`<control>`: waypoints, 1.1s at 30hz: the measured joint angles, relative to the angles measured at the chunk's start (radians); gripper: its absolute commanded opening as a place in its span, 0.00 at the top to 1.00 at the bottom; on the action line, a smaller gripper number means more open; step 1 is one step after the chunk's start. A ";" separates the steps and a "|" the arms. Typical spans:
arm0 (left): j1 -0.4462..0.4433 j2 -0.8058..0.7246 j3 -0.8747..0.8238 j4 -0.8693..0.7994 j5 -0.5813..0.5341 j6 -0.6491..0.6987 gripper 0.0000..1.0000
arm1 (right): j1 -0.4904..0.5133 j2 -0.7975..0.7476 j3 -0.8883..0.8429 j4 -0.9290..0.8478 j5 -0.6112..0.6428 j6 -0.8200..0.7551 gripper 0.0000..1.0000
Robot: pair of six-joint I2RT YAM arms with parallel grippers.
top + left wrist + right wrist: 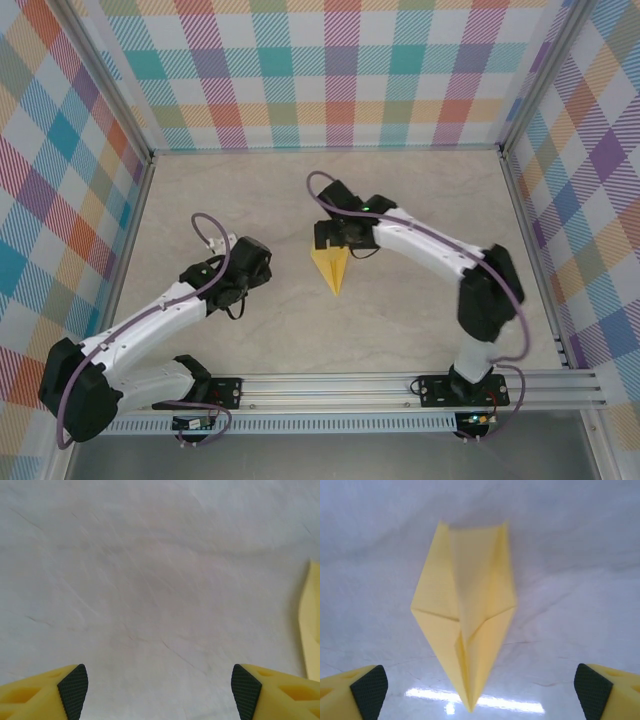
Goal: Fold a paper plane with a square sheet of paper (pick it up from the middle)
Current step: Reset both arms
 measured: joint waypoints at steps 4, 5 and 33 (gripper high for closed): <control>0.134 0.026 0.028 -0.016 -0.191 0.083 0.19 | -0.133 -0.265 -0.188 0.081 0.154 -0.033 0.00; 0.166 0.035 0.024 -0.005 -0.231 0.114 0.19 | -0.175 -0.305 -0.241 0.109 0.179 -0.053 0.00; 0.535 0.458 -0.413 1.424 0.238 0.759 0.00 | -0.741 -0.164 -1.073 1.508 -0.309 -0.605 0.00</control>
